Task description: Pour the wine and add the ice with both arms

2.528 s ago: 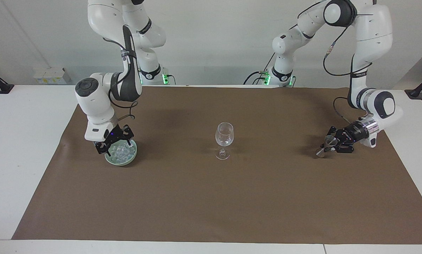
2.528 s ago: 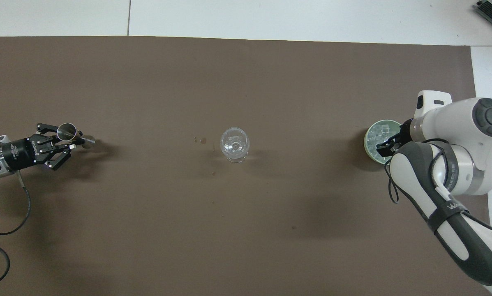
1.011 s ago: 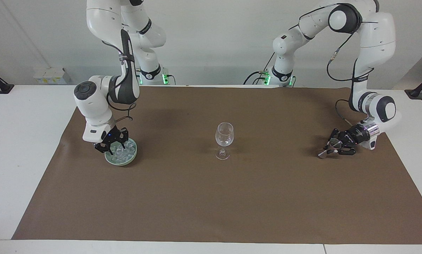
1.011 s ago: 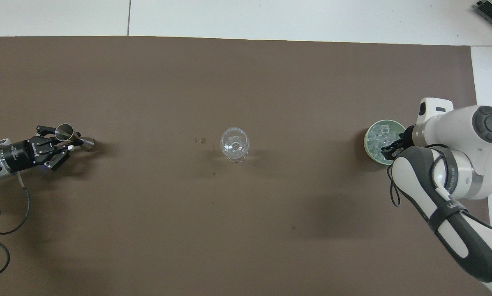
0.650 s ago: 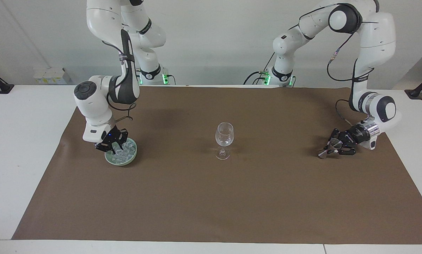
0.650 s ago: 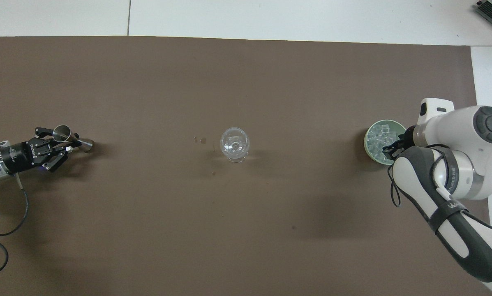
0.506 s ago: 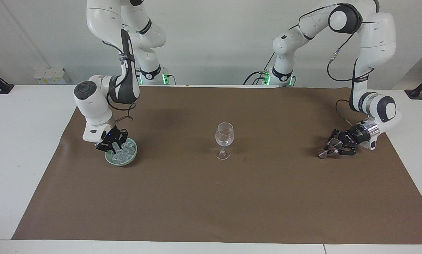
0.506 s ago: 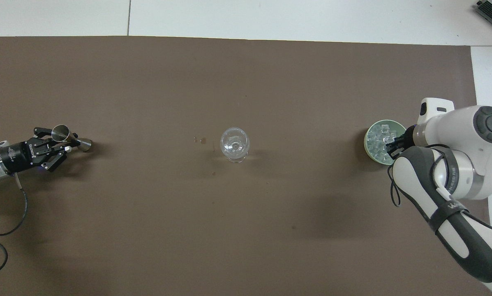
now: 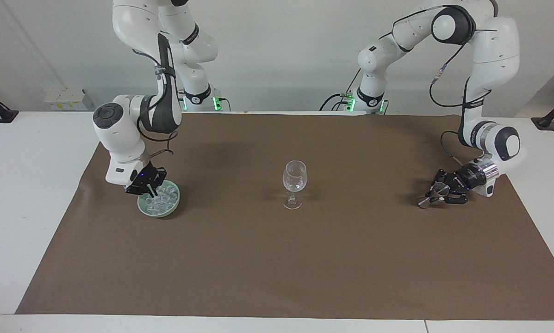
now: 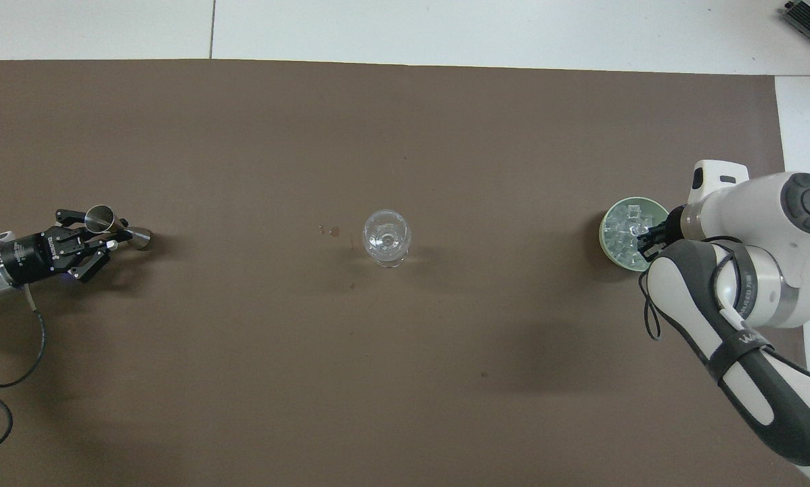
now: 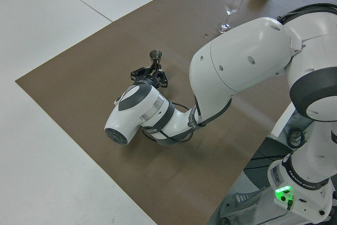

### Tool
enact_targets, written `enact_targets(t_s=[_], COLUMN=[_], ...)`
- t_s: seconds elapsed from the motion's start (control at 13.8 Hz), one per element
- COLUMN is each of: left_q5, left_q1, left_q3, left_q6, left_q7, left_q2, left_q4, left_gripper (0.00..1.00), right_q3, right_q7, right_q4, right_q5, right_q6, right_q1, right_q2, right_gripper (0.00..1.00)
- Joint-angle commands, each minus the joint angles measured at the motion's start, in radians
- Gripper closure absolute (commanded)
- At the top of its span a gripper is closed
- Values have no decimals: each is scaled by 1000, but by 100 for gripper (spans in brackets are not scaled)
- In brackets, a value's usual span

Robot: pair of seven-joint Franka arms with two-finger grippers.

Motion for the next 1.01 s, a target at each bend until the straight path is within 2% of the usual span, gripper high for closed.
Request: enact_targets(t_s=[0.0, 0.07, 0.14, 0.22, 0.36, 0.51, 0.58, 0.65, 0.79, 0.87, 0.94], left_q5=[4, 4, 4, 4, 4, 4, 4, 4, 4, 4, 4], left_q1=[7, 7, 7, 6, 6, 6, 6, 6, 7, 7, 9], left_q3=[-6, -6, -6, -6, -6, -6, -6, -6, -6, -6, -6], left_q6=[-7, -7, -3, -1, 2, 5, 5, 5, 7, 5, 5], left_q7=[4, 4, 7, 16, 19, 21, 21, 23, 23, 21, 21], left_q2=[20, 20, 20, 20, 20, 22, 20, 22, 20, 20, 20], left_q4=[24, 24, 24, 24, 24, 24, 24, 24, 24, 24, 24], left_gripper=[77, 77, 77, 75, 72, 69, 61, 46, 9, 0, 0], right_q3=[18, 20, 20, 21, 20, 20, 20, 20, 20, 21, 21], right_q7=[52, 52, 54, 54, 52, 63, 83, 93, 96, 98, 107], right_q4=[27, 27, 25, 22, 15, 2, -10, -18, -30, -34, -34], right_q5=[14, 14, 14, 14, 14, 14, 14, 14, 14, 14, 14], right_q6=[-69, -68, -58, -45, 30, 84, 107, 132, 164, 164, 164], right_q1=[-4, -4, -3, -3, -3, -1, -1, 0, 2, 3, 3], right_q2=[-29, -29, -29, -29, -16, 5, 14, 22, 34, 34, 34], right_gripper=[92, 87, 60, 43, 30, 29, 29, 29, 30, 34, 38])
